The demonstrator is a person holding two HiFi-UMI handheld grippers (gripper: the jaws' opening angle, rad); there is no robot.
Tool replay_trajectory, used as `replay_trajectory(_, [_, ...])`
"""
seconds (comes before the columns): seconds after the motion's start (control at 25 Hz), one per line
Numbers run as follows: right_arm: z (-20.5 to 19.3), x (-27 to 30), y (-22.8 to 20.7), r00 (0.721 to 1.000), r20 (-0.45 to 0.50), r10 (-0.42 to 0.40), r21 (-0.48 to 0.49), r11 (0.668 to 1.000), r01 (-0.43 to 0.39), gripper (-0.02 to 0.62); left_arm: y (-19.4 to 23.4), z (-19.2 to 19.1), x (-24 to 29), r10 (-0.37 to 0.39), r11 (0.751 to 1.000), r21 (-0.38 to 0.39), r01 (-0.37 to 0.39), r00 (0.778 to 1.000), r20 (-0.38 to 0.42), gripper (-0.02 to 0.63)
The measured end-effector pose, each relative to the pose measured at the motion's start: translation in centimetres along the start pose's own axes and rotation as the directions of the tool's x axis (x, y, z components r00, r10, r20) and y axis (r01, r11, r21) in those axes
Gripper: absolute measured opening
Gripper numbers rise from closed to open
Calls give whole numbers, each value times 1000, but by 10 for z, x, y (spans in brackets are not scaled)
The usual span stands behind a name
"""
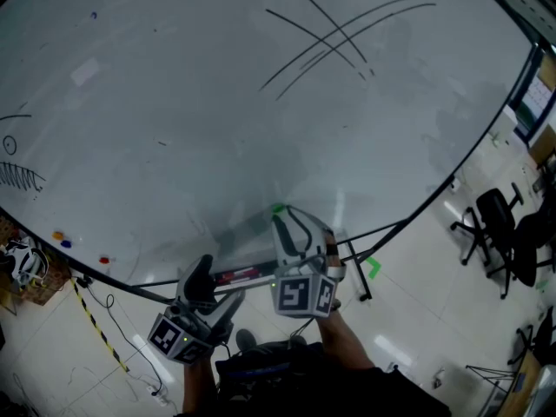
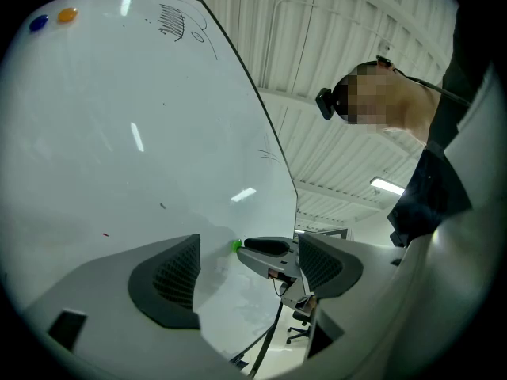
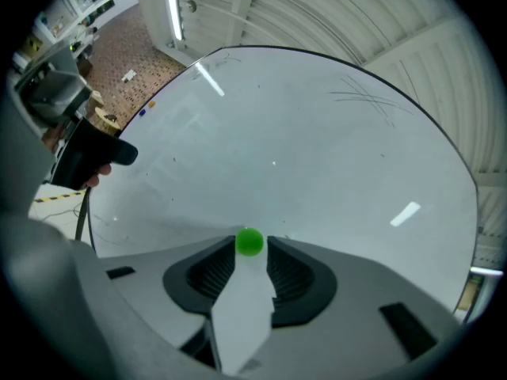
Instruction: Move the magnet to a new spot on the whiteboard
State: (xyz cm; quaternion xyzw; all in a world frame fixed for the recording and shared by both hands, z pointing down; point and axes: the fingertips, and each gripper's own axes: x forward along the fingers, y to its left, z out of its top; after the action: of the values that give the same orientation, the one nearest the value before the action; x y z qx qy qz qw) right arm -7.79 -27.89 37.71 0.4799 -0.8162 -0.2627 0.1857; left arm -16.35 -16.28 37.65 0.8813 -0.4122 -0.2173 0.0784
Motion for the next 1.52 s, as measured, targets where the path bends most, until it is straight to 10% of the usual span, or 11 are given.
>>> replay_trajectory(0.16, [5, -13, -4, 993, 87, 78, 208, 974, -95, 155, -8, -2, 2, 1, 1000, 8, -1, 1000, -8, 383])
replay_trajectory(0.48, [7, -53, -22, 934, 290, 209, 506, 795, -335, 153, -36, -14, 11, 4, 1000, 22, -3, 999, -40, 382])
replay_trajectory(1.08, [-26, -125, -35, 845, 454, 282, 596, 608, -524, 115, -100, -58, 6, 139, 990, 40, -135, 984, -114, 382])
replay_trajectory(1.52, [0, -159, -22, 835, 468, 290, 566, 628, -535, 109, -122, -47, -28, 116, 993, 41, -113, 991, -73, 382])
